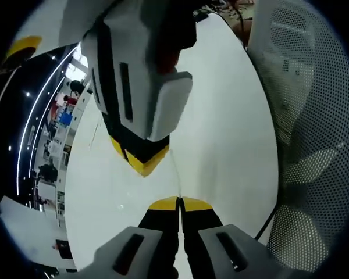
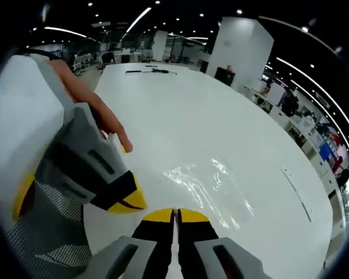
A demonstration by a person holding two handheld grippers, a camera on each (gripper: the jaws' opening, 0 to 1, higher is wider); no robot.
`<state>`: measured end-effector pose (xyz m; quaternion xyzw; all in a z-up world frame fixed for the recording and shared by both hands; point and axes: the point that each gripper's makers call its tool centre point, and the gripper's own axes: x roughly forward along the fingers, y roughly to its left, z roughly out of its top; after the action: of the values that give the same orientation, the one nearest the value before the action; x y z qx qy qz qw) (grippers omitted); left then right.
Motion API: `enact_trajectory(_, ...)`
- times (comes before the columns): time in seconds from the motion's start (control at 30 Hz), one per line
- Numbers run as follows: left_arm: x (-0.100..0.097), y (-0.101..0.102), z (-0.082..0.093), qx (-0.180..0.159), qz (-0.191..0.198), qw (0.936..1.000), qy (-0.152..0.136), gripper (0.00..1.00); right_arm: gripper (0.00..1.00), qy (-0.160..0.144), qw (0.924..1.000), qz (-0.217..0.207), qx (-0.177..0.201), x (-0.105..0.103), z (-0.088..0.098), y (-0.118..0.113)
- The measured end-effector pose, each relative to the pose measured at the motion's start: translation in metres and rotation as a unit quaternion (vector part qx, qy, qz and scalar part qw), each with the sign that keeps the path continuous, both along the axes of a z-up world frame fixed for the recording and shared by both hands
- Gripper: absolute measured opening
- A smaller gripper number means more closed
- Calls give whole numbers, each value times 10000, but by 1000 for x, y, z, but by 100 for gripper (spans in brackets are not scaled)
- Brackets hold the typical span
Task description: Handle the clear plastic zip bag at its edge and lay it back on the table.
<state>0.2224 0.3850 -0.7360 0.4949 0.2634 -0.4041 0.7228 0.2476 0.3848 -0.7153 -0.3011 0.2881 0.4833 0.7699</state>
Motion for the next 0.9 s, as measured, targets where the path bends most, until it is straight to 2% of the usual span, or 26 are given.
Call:
enact_trajectory(0.1, 1, -1, -1, 1, 43, 10000, 25, 0, 1, 119, 9999, -34, 60, -6, 1, -1)
enact_trajectory(0.23, 5, -3, -6, 8, 118, 9999, 47, 0, 2, 65, 9999, -23, 82, -10, 3, -5)
enact_trajectory(0.4, 13, -7, -9, -19, 214, 9998, 51, 0, 3, 48, 9999, -157, 32, -19, 4, -25)
enact_trajectory(0.5, 17, -7, -12, 18, 236, 9997, 84, 0, 3, 24, 9995, -304, 54, -15, 7, -34)
enact_trajectory(0.63, 22, -6, -19, 115, 263, 9995, 128, 0, 1, -17, 9972, -700, 266, -19, 17, -48)
enact_trajectory(0.9, 34, -9, -25, 85, 361, 9992, 175, 0, 0, 153, 9933, -1114, 275, -26, 1, -75)
